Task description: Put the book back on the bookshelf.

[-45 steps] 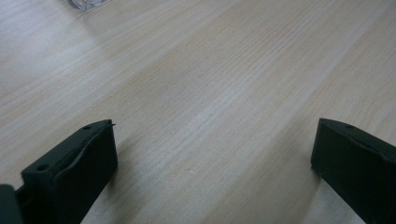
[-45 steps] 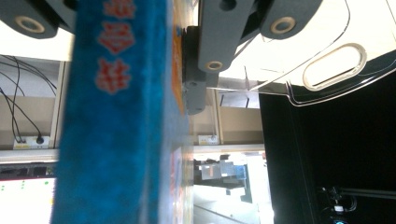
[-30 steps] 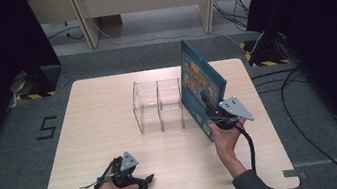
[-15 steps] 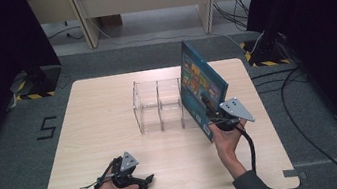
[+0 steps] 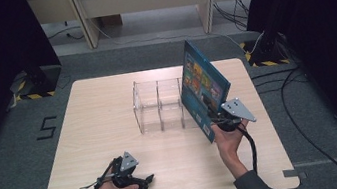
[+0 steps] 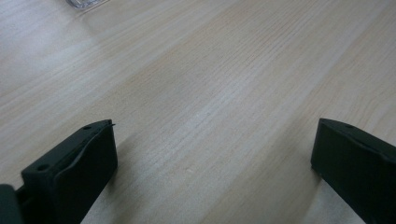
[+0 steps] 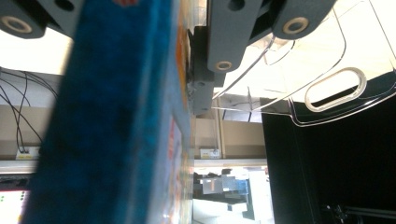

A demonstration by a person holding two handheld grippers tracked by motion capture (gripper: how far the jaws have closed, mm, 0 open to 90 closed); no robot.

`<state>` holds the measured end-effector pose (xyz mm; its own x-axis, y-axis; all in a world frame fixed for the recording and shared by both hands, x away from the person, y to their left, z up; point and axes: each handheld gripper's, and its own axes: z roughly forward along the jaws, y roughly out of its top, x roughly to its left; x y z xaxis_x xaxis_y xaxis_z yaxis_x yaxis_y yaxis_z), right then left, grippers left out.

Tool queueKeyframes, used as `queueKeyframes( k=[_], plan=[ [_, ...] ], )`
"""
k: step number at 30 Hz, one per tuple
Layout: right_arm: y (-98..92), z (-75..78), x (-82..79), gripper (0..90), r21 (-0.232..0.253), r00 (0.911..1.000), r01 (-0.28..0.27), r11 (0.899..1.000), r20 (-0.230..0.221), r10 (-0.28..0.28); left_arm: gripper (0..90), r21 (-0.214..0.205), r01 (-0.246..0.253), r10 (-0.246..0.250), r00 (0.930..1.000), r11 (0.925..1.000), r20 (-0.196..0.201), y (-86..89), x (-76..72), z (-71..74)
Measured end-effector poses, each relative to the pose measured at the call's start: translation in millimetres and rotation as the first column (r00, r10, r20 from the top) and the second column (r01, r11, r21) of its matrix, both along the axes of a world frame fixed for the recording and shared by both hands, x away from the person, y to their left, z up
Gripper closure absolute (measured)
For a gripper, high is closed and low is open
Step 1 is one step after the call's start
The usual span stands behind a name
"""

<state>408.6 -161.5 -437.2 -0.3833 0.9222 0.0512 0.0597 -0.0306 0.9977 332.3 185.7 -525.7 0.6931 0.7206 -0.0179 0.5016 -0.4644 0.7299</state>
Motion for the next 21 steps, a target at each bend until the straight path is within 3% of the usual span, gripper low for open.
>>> queueKeyframes(
  k=[16, 21],
  plan=[
    [-3.8, -0.2, -2.8, 71.0, 0.009, 0.9999, 0.008, 1.000, -0.008, -0.008, 0.0, 0.001, 0.003, -0.003, 1.0000, 1.0000, 0.000, 0.2, -0.3, 0.1],
    [-5.0, 1.1, -4.8, 64.9, 0.023, 0.9999, 0.008, 1.000, -0.010, -0.008, 0.0, 0.002, 0.003, -0.003, 1.0000, 1.0000, 0.000, 0.2, -0.4, 0.1]
  ],
)
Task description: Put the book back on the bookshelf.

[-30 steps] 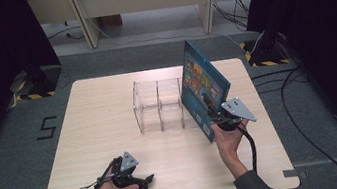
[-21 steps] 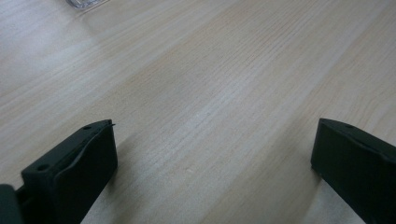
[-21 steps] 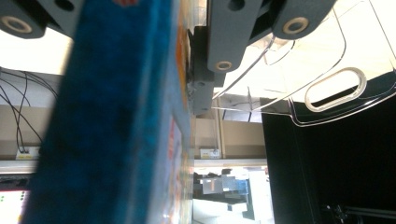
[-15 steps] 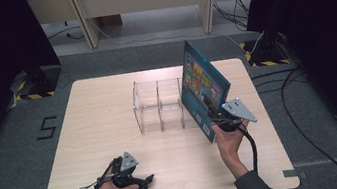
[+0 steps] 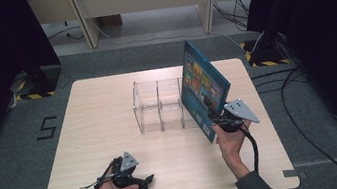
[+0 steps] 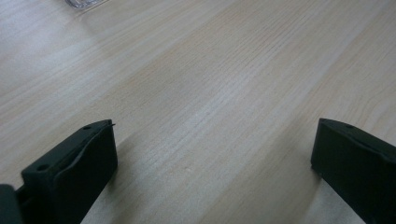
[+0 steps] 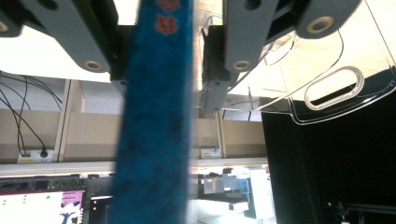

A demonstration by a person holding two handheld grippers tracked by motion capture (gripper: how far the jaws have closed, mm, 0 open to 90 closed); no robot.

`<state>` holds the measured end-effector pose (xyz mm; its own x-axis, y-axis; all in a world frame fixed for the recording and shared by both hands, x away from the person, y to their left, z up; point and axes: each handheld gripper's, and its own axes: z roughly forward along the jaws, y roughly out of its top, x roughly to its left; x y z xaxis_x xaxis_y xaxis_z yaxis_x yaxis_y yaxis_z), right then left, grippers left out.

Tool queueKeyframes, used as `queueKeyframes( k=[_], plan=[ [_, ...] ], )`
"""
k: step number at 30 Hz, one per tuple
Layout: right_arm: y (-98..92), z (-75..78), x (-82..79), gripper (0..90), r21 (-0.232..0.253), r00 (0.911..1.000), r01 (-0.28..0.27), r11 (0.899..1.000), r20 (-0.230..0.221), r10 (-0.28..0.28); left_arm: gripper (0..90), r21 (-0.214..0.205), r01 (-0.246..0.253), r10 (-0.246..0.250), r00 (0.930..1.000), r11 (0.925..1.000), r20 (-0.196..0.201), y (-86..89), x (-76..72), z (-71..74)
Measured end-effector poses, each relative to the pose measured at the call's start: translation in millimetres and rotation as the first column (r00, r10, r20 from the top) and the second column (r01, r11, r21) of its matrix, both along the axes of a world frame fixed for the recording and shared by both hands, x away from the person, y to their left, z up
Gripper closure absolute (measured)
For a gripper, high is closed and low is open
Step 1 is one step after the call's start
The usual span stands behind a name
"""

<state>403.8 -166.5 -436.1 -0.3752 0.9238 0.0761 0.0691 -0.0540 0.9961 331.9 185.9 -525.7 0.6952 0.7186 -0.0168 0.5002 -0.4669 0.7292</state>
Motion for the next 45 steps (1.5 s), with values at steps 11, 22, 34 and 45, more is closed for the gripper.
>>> queueKeyframes(
  k=[11, 22, 34, 45],
  plan=[
    [-7.9, -0.5, -7.3, 52.0, 0.011, 0.9996, -0.003, 1.000, -0.028, 0.003, 0.0, 0.000, 0.000, 0.000, 1.0000, 1.0000, 0.000, 0.0, -0.1, 0.0],
    [-9.2, 0.8, -16.9, 46.8, 0.029, 0.9982, -0.044, 0.999, -0.039, 0.045, 0.0, 0.001, 0.001, -0.001, 1.0000, 1.0000, 0.000, 0.0, -0.1, 0.1],
    [-19.7, -1.5, -26.8, 34.8, 0.037, 0.9970, -0.074, 0.997, -0.021, 0.075, 0.0, 0.001, 0.001, -0.001, 1.0000, 1.0000, -0.001, -0.1, 0.0, 0.1],
    [-25.5, -4.9, -35.3, 32.1, 0.037, 0.9966, -0.076, 0.996, -0.028, 0.077, 0.0, 0.001, 0.001, -0.001, 1.0000, 1.0000, -0.001, -0.1, 0.0, 0.1]
  ],
)
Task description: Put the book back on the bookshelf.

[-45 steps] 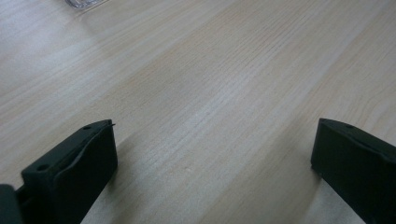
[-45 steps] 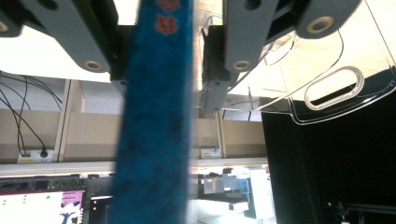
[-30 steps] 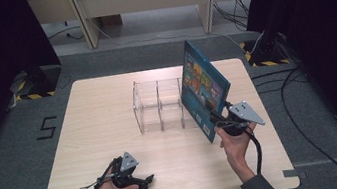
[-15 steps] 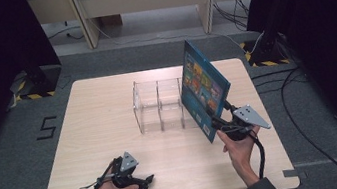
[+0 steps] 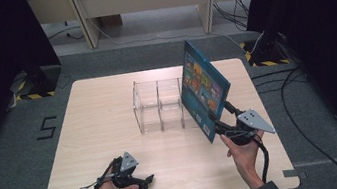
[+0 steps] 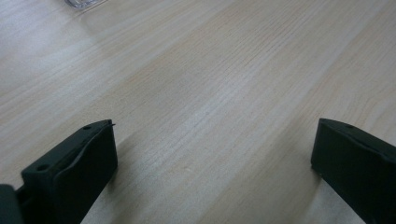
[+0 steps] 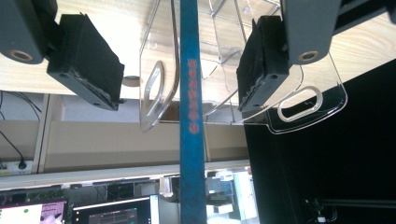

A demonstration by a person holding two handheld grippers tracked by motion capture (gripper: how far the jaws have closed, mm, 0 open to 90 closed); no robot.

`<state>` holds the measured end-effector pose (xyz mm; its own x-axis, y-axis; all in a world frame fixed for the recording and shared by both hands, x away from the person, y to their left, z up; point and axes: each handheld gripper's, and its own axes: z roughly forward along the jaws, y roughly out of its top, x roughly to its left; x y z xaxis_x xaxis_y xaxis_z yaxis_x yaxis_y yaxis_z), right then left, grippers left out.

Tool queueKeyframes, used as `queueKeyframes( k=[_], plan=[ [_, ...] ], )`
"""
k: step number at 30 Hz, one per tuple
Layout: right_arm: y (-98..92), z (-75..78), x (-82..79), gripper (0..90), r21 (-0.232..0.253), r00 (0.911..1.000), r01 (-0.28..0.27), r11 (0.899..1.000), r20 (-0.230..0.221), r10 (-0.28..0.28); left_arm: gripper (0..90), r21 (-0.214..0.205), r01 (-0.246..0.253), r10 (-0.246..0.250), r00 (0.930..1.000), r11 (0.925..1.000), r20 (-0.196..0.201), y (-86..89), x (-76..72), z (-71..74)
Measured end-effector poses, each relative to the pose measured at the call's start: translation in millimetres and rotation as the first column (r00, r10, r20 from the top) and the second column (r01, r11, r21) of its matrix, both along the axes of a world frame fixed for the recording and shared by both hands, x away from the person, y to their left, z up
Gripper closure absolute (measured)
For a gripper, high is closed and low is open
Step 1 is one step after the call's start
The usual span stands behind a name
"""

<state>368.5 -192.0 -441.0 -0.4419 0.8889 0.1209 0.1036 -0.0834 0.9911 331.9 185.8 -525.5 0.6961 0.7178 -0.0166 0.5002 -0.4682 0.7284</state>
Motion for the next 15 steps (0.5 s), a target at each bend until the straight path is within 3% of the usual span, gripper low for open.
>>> queueKeyframes(
  k=[15],
  plan=[
    [-5.4, -0.9, -12.1, 28.8, 0.004, 0.9999, -0.011, 1.000, -0.007, 0.011, 0.0, 0.001, 0.001, -0.001, 1.0000, 1.0000, 0.001, 0.1, 0.0, 0.0]
  ],
)
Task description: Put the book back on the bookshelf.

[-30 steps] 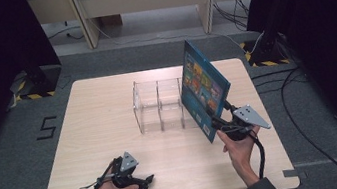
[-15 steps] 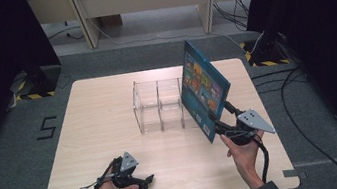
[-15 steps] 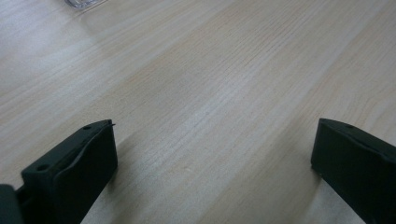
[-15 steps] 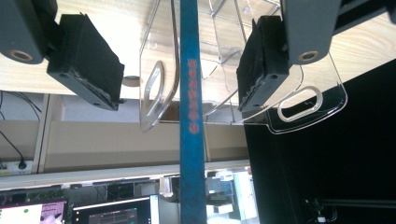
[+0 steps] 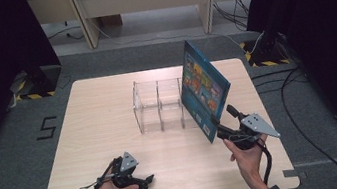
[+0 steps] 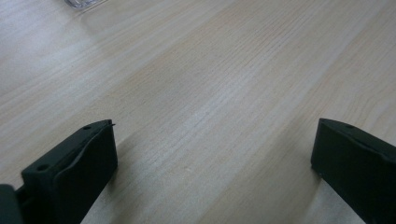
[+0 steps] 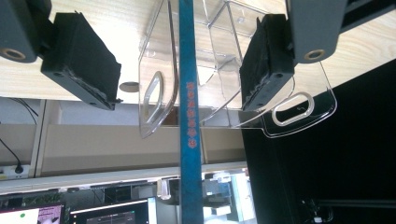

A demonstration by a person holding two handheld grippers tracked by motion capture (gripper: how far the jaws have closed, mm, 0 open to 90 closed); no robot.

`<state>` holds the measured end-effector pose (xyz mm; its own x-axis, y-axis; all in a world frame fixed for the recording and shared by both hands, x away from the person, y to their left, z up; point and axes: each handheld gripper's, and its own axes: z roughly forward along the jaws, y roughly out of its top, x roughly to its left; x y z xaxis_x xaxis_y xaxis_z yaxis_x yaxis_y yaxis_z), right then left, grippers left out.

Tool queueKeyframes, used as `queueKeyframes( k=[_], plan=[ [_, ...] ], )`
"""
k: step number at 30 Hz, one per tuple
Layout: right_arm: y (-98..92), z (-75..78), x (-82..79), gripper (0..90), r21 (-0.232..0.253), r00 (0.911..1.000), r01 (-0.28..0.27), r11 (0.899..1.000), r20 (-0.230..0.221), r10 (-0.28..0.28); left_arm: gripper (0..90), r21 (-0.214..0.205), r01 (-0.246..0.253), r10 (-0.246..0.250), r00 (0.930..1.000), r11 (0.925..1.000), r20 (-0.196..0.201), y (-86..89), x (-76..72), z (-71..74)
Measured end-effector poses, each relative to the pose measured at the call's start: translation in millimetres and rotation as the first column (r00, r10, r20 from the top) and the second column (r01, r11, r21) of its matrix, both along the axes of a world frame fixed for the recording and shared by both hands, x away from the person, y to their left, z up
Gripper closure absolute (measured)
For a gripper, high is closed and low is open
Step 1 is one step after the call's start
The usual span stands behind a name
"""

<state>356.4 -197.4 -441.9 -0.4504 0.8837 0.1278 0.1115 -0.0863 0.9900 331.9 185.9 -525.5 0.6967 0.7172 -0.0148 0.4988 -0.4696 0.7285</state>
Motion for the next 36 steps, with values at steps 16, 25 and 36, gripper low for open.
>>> queueKeyframes(
  k=[16, 25, 36],
  plan=[
    [-10.7, -6.1, -11.6, 25.5, -0.002, 0.9998, 0.002, 1.000, -0.020, -0.002, 0.0, -0.001, -0.001, 0.001, 1.0000, 1.0000, -0.001, -0.1, -0.1, 0.0],
    [-16.8, -6.7, -20.0, 25.1, 0.001, 0.9996, -0.012, 1.000, -0.026, 0.012, 0.0, 0.000, 0.002, -0.002, 1.0000, 1.0000, -0.002, -0.1, -0.2, 0.1],
    [-25.2, -11.0, -28.7, 25.1, 0.008, 0.9986, -0.016, 1.000, -0.050, 0.017, 0.0, 0.000, 0.002, -0.002, 1.0000, 1.0000, -0.002, -0.1, -0.2, 0.1]
  ],
)
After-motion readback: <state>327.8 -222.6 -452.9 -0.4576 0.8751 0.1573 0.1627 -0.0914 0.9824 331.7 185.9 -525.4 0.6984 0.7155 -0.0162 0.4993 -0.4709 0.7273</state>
